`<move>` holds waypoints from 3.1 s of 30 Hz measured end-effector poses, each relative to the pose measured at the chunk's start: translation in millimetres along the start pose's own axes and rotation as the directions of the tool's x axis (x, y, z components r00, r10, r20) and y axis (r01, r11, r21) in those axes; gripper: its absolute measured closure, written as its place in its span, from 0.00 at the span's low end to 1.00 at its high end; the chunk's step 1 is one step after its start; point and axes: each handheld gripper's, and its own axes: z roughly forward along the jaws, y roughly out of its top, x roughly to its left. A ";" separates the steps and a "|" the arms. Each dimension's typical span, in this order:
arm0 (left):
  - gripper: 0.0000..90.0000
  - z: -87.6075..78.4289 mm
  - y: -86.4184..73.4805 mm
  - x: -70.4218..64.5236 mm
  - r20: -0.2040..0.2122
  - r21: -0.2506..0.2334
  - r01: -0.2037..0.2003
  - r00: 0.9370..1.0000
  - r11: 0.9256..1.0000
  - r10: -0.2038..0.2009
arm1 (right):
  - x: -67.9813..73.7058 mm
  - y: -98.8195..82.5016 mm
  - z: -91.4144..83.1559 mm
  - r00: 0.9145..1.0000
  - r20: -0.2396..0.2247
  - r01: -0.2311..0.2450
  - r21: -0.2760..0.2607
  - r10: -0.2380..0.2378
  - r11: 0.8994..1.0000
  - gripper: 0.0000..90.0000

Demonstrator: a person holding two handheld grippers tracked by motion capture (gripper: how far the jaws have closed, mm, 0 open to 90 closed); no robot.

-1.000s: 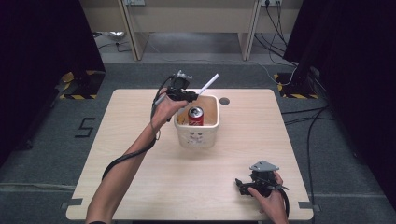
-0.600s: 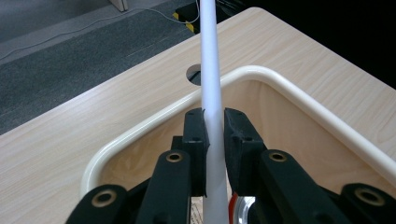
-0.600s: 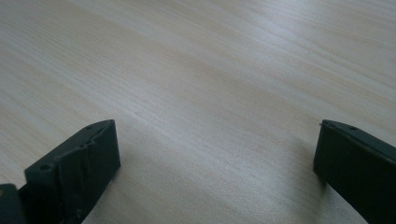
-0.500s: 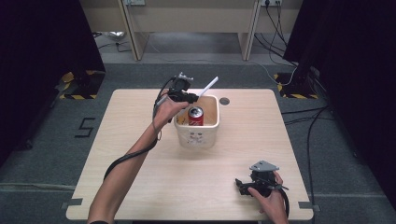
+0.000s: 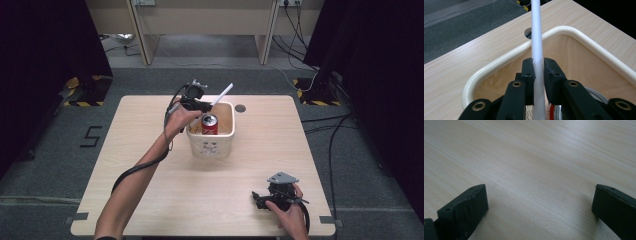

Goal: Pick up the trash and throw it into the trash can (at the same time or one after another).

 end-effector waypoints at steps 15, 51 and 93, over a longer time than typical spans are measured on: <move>0.63 -13.5 1.6 -1.7 0.010 -0.027 0.005 1.000 1.000 -0.005 | 0.0 0.0 0.0 1.000 0.000 0.000 0.000 0.000 1.000 0.01; 0.44 -59.2 -15.4 6.2 0.039 -0.054 0.023 0.999 0.998 -0.021 | 0.1 -0.1 0.2 1.000 -0.002 -0.002 -0.001 0.002 1.000 0.01; 0.33 -104.4 -92.2 40.1 0.028 -0.141 0.090 0.996 0.986 -0.087 | 0.2 -0.1 0.3 1.000 -0.001 -0.002 -0.002 0.002 1.000 0.01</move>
